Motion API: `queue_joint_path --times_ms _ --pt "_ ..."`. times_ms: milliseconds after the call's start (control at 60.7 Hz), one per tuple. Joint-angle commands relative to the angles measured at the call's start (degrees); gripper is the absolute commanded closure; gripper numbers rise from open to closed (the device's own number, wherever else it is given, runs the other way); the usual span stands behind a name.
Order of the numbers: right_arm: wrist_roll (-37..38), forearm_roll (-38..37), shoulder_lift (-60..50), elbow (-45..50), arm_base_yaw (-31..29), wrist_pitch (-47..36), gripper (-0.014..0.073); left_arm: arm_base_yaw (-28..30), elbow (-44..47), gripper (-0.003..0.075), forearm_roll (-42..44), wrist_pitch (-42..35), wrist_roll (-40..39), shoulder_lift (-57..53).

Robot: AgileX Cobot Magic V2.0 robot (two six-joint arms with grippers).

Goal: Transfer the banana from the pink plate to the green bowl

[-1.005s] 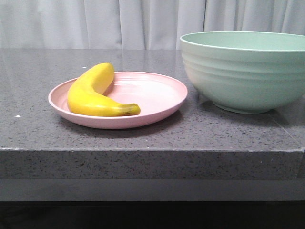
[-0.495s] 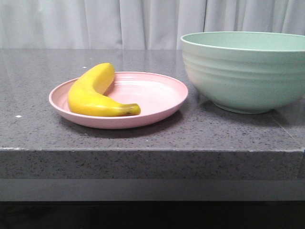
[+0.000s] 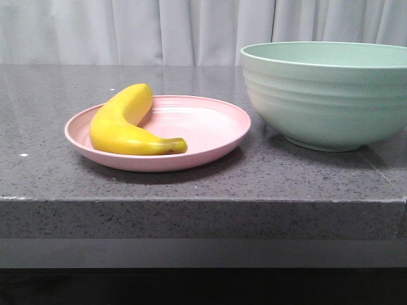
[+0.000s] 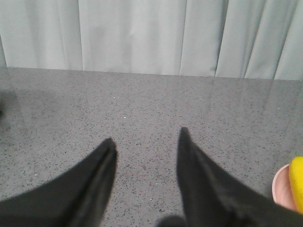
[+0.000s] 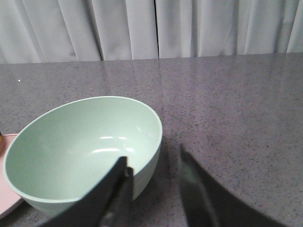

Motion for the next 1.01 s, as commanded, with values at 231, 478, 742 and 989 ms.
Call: queue_joint_path --times_ms 231,478,742,989 --pt "-0.2 -0.2 0.8 -2.1 -0.4 -4.1 -0.0059 -0.2 -3.0 0.0104 -2.0 -1.0 -0.2 0.9" --pt "-0.2 -0.2 0.8 -2.1 -0.4 -4.1 -0.0059 -5.6 -14.8 0.0104 -5.3 21.3 0.0 11.7" --pt "-0.2 -0.2 0.8 -2.1 -0.4 -4.1 -0.0059 -17.5 -26.0 0.0106 -9.0 29.1 0.0 28.0" --pt "-0.2 -0.2 0.8 -2.1 -0.4 -4.1 -0.0059 -27.8 -33.6 0.0146 -9.0 28.9 -1.7 43.9"
